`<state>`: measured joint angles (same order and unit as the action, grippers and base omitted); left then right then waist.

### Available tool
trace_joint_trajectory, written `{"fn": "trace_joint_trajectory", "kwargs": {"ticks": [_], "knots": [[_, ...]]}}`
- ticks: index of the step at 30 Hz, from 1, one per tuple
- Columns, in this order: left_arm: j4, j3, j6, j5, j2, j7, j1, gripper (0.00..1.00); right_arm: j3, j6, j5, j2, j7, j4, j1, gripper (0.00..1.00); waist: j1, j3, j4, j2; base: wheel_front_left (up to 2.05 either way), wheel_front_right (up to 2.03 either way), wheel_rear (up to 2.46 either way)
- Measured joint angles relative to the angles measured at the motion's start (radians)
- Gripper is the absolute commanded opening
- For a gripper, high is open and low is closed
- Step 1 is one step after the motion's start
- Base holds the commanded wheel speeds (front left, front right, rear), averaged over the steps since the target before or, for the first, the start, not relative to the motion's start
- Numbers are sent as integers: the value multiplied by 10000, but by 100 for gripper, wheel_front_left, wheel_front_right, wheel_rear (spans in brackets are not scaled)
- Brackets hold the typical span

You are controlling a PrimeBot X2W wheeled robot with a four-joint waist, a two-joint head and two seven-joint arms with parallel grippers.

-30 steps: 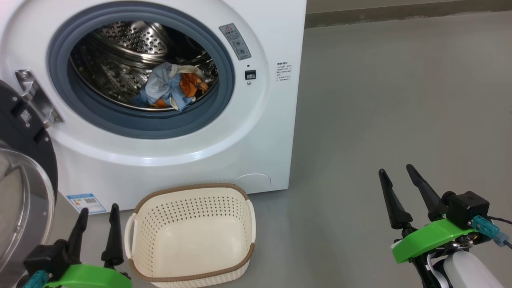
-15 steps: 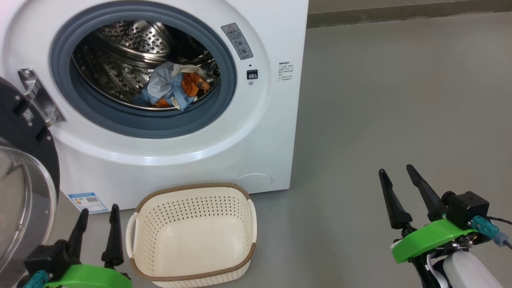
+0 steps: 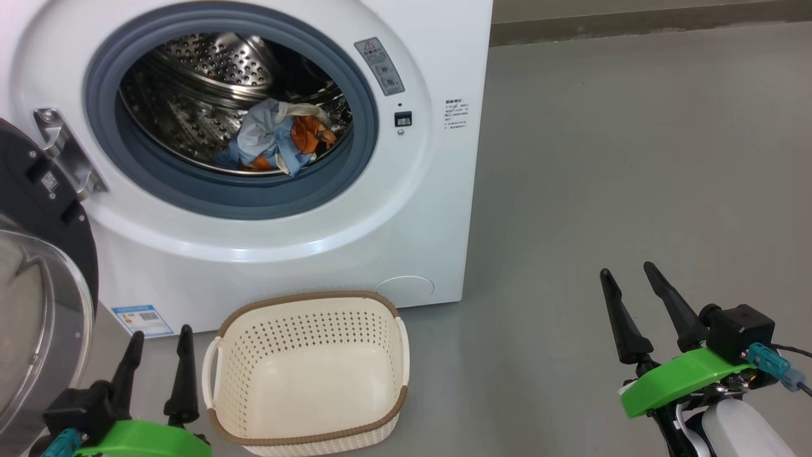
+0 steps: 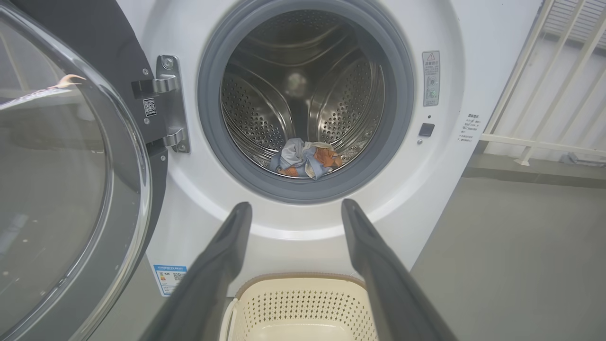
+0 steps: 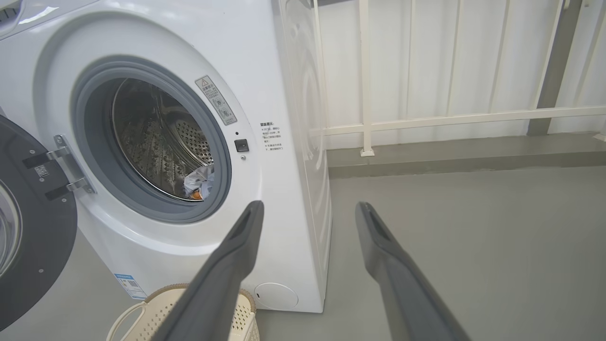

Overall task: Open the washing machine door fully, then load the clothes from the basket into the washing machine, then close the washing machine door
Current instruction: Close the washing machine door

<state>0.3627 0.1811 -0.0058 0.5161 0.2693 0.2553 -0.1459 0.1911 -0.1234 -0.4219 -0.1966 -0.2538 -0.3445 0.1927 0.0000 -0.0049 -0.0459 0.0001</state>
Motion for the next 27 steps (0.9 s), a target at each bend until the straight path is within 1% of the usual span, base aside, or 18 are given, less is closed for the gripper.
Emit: {"fn": "trace_joint_trajectory", "kwargs": {"ticks": [2,12,17,19,27], "knots": [[0,12,71,0,0,0,0,100,-10,0,0,0,0,0,0,100,0,-8,24,0,0,0,0],[6,94,82,0,2,0,-2,100,-56,0,0,2,0,-17,-2,100,0,-56,330,0,0,0,0],[19,117,86,0,29,0,-3,100,-59,0,0,15,0,-19,-3,100,0,-85,664,0,0,0,0],[21,119,161,0,40,-2,-4,100,-54,0,0,29,0,-19,-3,100,0,-96,825,0,0,0,0],[21,174,255,0,121,-15,-3,100,-19,0,-13,36,0,-59,-4,100,0,-138,1571,0,0,0,0]]}}
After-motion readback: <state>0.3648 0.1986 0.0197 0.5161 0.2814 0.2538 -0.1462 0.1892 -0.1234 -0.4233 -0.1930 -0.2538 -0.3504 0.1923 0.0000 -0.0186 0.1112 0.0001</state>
